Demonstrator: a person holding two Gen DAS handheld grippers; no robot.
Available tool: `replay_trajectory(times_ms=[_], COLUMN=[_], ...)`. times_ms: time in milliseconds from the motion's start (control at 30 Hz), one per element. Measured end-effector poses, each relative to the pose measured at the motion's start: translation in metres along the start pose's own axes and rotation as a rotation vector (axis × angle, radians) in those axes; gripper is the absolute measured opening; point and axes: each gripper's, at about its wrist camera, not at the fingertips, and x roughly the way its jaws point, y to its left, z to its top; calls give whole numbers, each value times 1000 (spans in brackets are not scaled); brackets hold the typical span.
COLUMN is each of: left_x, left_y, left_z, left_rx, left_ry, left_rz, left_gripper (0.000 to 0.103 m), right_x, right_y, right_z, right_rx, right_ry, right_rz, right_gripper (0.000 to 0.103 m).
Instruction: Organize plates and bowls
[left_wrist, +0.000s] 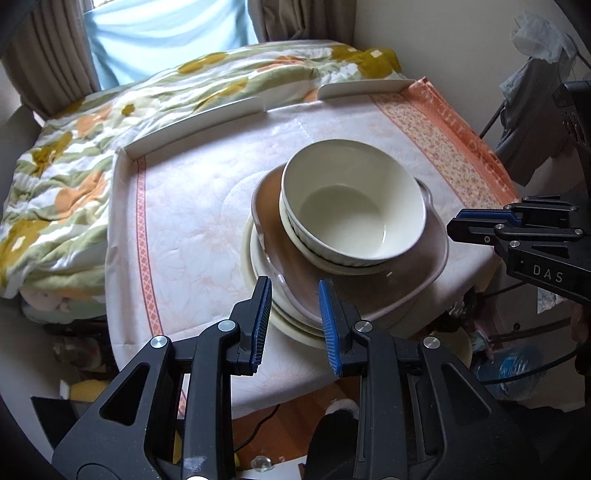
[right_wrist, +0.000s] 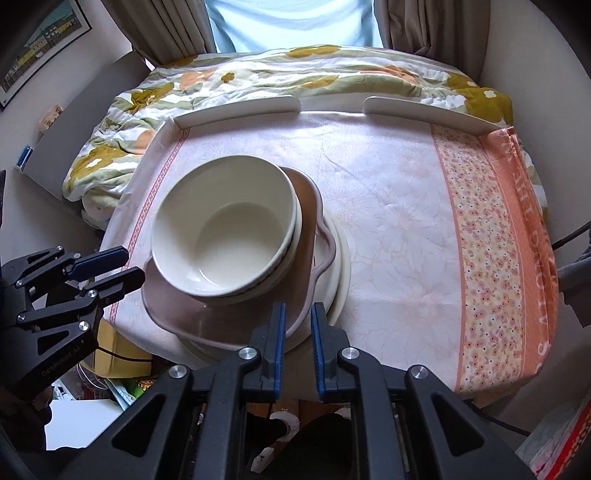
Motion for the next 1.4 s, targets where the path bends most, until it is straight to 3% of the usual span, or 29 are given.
replay_trajectory(times_ms=[200, 233, 300, 333, 367, 400, 433, 467, 500, 667, 833, 1400], left_x=[-56, -66, -88, -97, -109, -121, -131, -140, -149, -180, -189, -201], left_y=[-17, -22, -32, -36, -40, -43, -46, -48, -49, -51, -53, -58], left_z=[-4, -3, -1, 1, 2, 2, 4, 7, 9, 13, 12, -2], left_rx=[-64, -66, -65, -68, -71, -74, -81, -93, -109, -175, -199, -250], left_ry=[-139, -166, -225, -259, -304, -347, -378, -400, -421, -519, -554, -640], left_rz=[-5, -4, 7, 19, 28, 30, 30, 35, 46, 109, 178, 262], left_gripper=[24, 29, 59, 84, 96, 97, 97, 98, 99, 103, 103, 103], right_x=[-47, -55, -76, -85, -96, -106, -116, -125, -135, -173, -189, -204], right_y=[5, 5, 5, 4, 3, 1, -1, -2, -4, -12, -16, -9], right_z=[-15, -15, -18, -20, -21, -22, -22, -22, -23, -24, -24, -22], right_rx=[-17, -24, -27, -26, -23, -21, -17, -14, -11, 22, 42, -18], right_ry=[-109, -129, -176, -198, -222, -246, -272, -295, -318, -435, -533, -662], right_rz=[17, 12, -6, -9, -11, -14, -22, -27, -34, -110, -160, -172], right_gripper=[12, 12, 13, 16, 28, 53, 67, 89, 97, 98, 98, 98])
